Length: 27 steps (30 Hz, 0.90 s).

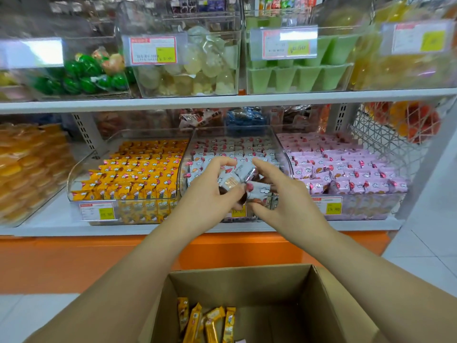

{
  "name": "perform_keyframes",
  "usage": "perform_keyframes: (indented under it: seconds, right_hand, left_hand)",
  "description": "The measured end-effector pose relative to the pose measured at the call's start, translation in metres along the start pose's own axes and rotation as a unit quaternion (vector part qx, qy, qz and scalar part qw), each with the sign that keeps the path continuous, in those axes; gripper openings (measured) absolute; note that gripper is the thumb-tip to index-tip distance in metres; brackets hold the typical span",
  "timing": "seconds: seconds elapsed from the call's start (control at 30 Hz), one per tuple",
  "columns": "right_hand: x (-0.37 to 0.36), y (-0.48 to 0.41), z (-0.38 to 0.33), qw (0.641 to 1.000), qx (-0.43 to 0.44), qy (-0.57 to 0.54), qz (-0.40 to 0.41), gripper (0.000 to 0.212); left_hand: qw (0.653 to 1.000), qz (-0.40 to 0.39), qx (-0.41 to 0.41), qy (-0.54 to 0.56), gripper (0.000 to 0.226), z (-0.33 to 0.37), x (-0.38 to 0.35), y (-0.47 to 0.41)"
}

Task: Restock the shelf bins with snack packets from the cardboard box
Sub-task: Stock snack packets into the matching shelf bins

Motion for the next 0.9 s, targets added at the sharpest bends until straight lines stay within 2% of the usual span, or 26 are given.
perform_keyframes:
  seconds: [0.2,0.27,0.37,0.5,0.67,0.9]
  right_hand:
    - [-0.004,0.001,-0.004,1.000,0.017,-0.003,-0.017,0.075]
    - [-0.003,0.004,-0.007,1.000,0.012,-0.013,-0.017,0.075]
    - [0.005,0.003,-0.010,0.999,-0.002,-0.044,-0.023,0.075]
    - [0.038,-0.009,0.012,0.995,-0.041,-0.081,0.035,0.068]
    - [0.069,-0.022,0.038,0.990,-0.074,-0.059,0.104,0.056]
    - [0.054,-0.043,0.057,0.996,-0.077,-0.021,0.047,0.043]
  left_hand:
    - [0.999,0.016,0.005,0.049,0.036,-0.006,0.008,0.003]
    - [0.997,0.039,0.008,0.059,0.031,-0.007,0.013,0.003]
    - [0.995,0.031,0.026,0.089,0.021,-0.008,0.019,0.001]
    - [0.992,0.051,0.047,0.105,0.019,-0.016,0.044,-0.008]
    - [0.990,0.077,0.071,0.091,0.026,-0.036,0.056,-0.016]
    - [0.988,0.091,0.063,0.109,0.020,-0.039,0.042,-0.031]
Point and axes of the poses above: each hand's wrist, its own y-axis away from the middle knuckle, its own x-axis out of the back of the hand, z = x × y, the point moved 10 cm from there along -y, towards the middle knuckle
